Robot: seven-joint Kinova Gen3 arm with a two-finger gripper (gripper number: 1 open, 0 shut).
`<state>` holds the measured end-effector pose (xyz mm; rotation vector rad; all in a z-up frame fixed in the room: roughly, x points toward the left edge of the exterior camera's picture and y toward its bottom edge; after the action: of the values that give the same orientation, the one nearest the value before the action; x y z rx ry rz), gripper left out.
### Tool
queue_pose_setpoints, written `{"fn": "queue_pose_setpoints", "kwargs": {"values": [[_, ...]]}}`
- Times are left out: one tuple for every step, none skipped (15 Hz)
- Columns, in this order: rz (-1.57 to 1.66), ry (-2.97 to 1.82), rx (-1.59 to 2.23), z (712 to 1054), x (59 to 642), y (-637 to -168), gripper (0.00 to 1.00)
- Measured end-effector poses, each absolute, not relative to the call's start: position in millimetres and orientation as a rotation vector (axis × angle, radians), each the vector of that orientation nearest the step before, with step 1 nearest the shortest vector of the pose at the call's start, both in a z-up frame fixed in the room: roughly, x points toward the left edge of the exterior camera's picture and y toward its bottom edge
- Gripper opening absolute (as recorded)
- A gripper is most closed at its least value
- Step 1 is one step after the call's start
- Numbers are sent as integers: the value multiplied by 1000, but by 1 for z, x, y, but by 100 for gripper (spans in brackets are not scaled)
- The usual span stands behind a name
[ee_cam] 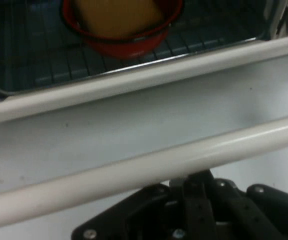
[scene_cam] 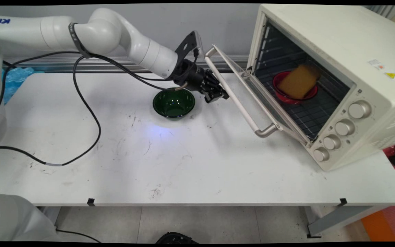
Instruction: Close the oven
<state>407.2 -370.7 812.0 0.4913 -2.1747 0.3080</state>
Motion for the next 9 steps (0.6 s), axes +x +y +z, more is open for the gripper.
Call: {"fn": "queue_pose_setpoints", "kwargs": {"values": [[313,-2169,488,815,408,-371,0],[317,-2164,483,819,407,-372,0],[320,-2159,475,822,404,-374,0],[324,-2153,470,825,401,-375,0],[330,-2146,465,828,399,-377,0],[336,-2140,461,831,399,-379,0],[342,-2133,454,835,396,-382,0],[350,-2125,449,839,395,-385,0],[357,-2118,444,842,393,-387,0]]}}
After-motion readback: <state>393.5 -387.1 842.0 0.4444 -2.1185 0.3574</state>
